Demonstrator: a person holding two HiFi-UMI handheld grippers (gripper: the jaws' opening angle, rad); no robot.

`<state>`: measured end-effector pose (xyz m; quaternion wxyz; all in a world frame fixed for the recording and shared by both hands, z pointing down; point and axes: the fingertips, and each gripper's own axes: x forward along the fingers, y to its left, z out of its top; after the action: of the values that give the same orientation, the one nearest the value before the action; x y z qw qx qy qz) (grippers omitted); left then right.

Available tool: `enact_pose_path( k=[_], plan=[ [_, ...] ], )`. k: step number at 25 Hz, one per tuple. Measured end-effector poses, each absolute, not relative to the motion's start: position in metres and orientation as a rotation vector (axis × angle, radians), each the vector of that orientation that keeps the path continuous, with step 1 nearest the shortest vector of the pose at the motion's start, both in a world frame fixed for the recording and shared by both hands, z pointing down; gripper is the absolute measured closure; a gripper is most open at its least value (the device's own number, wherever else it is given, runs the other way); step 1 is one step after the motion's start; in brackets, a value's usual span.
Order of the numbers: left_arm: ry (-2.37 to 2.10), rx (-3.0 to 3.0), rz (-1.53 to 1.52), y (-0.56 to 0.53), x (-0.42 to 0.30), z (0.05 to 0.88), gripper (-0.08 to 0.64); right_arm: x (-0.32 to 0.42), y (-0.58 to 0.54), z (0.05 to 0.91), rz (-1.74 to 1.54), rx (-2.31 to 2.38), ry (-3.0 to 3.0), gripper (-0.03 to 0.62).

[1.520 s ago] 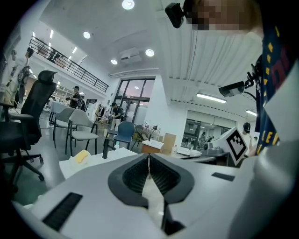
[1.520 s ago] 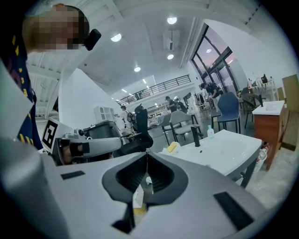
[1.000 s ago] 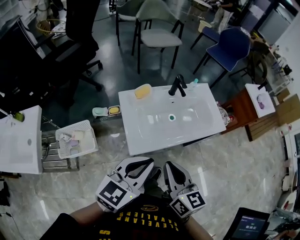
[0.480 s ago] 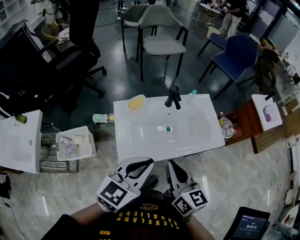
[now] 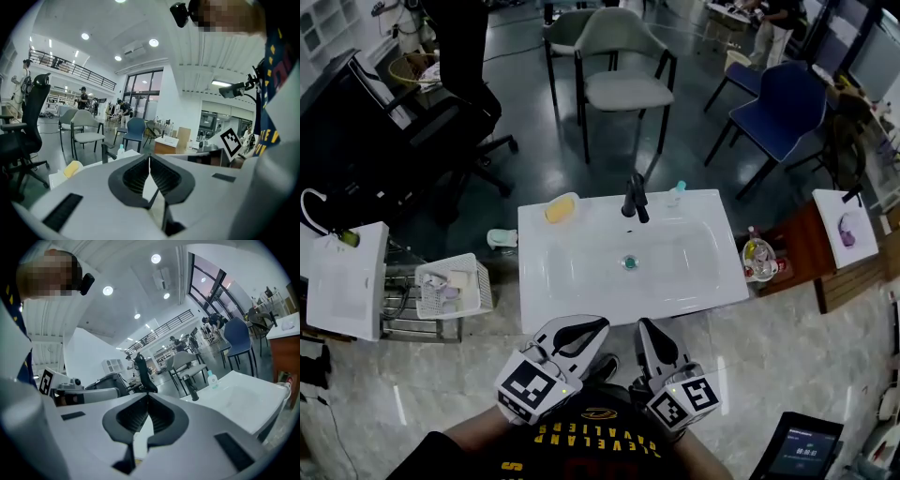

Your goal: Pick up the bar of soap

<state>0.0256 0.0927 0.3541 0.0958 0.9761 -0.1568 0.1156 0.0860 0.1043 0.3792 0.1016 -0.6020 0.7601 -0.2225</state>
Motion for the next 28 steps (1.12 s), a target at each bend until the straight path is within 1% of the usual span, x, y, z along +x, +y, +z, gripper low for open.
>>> enact_pose_path(
  k=[15, 22, 28],
  plan=[
    [-0.541, 2.831, 0.401, 0.061, 0.032, 0.381, 0.548, 0.095, 0.075, 0.396, -0.728, -1.747, 2.285, 0.575],
    [-0.565, 2.849, 0.392, 0.012, 0.033, 0.384, 0.548, 0.102, 0.039, 0.393, -0.718, -1.781, 2.301, 0.575],
    [-0.651, 2.877, 0.451, -0.044, 0.022, 0.390, 0.548, 0.108, 0.001, 0.388, -0.716, -1.800, 2.302, 0.575]
  ],
)
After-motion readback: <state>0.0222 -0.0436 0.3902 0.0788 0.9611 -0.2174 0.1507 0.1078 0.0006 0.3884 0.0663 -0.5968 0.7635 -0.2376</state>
